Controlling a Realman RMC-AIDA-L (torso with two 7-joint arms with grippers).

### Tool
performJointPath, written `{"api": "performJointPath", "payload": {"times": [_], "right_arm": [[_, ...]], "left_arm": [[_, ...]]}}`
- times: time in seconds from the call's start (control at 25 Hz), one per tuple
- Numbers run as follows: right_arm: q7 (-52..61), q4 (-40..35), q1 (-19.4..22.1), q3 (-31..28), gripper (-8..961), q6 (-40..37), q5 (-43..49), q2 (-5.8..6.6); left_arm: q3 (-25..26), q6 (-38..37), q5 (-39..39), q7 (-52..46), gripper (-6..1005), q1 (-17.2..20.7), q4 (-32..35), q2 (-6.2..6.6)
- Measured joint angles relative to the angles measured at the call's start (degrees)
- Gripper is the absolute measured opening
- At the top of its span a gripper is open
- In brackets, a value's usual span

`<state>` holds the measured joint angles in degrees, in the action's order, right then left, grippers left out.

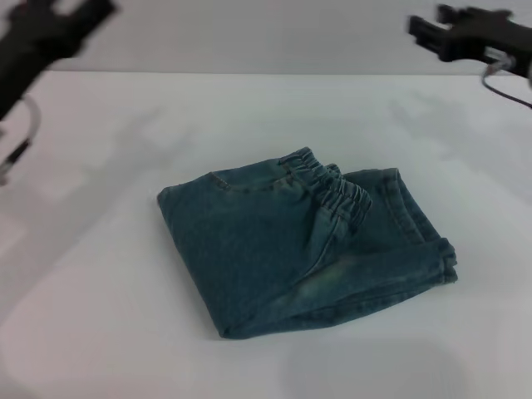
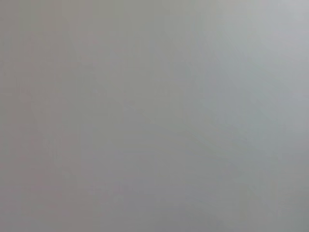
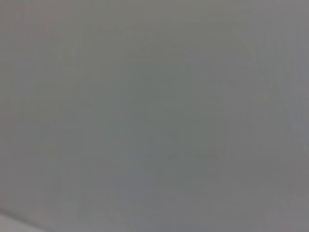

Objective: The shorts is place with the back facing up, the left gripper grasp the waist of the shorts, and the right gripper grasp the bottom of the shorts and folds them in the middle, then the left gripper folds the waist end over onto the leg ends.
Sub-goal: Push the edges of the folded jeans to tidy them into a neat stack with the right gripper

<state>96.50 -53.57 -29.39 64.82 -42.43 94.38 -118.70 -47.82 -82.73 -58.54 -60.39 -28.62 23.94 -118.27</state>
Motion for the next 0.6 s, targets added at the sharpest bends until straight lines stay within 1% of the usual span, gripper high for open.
{"api": "performJointPath", "payload": {"times": [0.04, 0.12, 0.16, 0.2, 0.24, 0.36, 0.4, 0.44, 0.52, 0.6], "right_arm": [[-0.24, -1.52, -0.01, 0.16, 469, -3.40, 0.09, 0.05], [-0.53, -3.71, -0.39, 0.27, 469, -11.15, 0.51, 0.30], [-0.52, -4.91, -0.88, 0.35, 469, -15.37, 0.82, 0.45], [-0.28, -6.65, -1.67, 0.44, 469, -21.42, 1.57, 0.70], [-0.09, -7.16, -2.04, 0.45, 469, -23.42, 2.10, 0.78], [1.24, -10.03, -4.67, 0.59, 470, -35.59, 6.34, 0.88], [2.13, -11.84, -6.41, 0.58, 470, -42.67, 9.48, 0.70], [2.13, -11.84, -6.41, 0.58, 470, -42.67, 9.48, 0.70], [3.20, -13.18, -8.31, 0.84, 470, -49.11, 12.44, 0.47], [4.34, -13.85, -9.81, 1.80, 470, -53.56, 14.42, 0.40]], "left_arm": [[0.91, -0.09, 3.34, 2.28, 859, 1.04, -1.64, 0.09], [1.46, -0.19, 6.54, 4.17, 859, 2.71, -2.42, 0.26], [1.48, -0.20, 7.48, 4.45, 859, 3.47, -2.37, 0.29], [1.49, -0.20, 8.42, 4.53, 859, 4.28, -2.24, 0.32], [1.49, -0.19, 9.07, 4.55, 859, 4.71, -2.16, 0.33], [1.54, -0.13, 10.46, 4.58, 859, 5.75, -2.03, 0.34], [1.56, -0.10, 10.53, 4.58, 859, 5.93, -2.02, 0.34], [1.58, -0.06, 10.59, 4.59, 859, 6.02, -2.02, 0.34], [1.59, 0.10, 10.74, 4.60, 859, 6.10, -2.23, 0.34], [1.59, 0.24, 10.78, 4.60, 859, 6.14, -2.41, 0.31]]}}
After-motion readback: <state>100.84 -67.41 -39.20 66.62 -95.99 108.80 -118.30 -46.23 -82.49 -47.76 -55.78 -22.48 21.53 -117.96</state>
